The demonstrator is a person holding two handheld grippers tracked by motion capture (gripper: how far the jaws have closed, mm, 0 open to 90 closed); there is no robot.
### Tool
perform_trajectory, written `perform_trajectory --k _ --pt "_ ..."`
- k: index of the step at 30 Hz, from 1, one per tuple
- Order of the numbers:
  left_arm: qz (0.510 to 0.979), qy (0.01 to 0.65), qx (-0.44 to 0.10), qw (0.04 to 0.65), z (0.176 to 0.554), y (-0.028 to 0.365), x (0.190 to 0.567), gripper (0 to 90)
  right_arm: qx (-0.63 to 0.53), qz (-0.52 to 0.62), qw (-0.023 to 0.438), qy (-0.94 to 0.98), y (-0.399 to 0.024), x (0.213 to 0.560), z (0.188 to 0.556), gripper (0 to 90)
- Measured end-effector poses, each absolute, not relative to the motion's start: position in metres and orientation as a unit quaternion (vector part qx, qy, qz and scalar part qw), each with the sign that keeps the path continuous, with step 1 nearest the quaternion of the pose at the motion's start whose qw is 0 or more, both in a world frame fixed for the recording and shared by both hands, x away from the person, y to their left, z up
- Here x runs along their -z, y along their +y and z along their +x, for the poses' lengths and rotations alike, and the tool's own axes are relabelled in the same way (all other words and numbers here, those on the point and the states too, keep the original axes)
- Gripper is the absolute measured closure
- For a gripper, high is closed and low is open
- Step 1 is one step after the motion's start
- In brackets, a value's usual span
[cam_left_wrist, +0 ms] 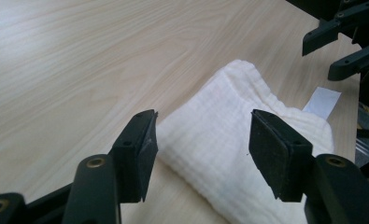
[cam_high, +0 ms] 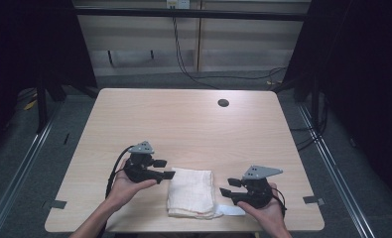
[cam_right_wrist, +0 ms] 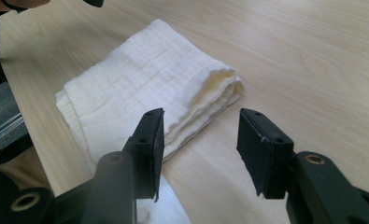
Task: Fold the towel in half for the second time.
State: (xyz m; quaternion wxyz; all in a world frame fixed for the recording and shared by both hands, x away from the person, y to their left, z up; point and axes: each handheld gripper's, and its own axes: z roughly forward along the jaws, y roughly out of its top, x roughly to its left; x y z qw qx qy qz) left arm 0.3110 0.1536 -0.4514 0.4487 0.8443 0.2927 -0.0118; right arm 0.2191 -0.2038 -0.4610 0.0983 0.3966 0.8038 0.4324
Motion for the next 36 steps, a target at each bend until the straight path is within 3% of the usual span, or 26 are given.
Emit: perform_trajectory --k 18,25,29,36 --pt "0.846 0.336 -0.022 0.413 0.269 0.212 0.463 38.7 -0.44 0.434 0.128 0.776 -0.248 0.464 0.212 47.1" --pt "0.828 0.364 -0.058 0.422 0.256 0.232 0.459 36.4 -0.455 0.447 0.146 0.756 -0.261 0.46 0.208 45.8" --pt "0.82 0.367 -0.053 0.435 0.247 0.241 0.464 36.3 -0.441 0.458 0.161 0.755 -0.267 0.465 0.208 44.6" --pt "0.827 0.356 -0.06 0.432 0.259 0.235 0.469 34.6 -0.444 0.47 0.168 0.744 -0.275 0.472 0.209 43.9"
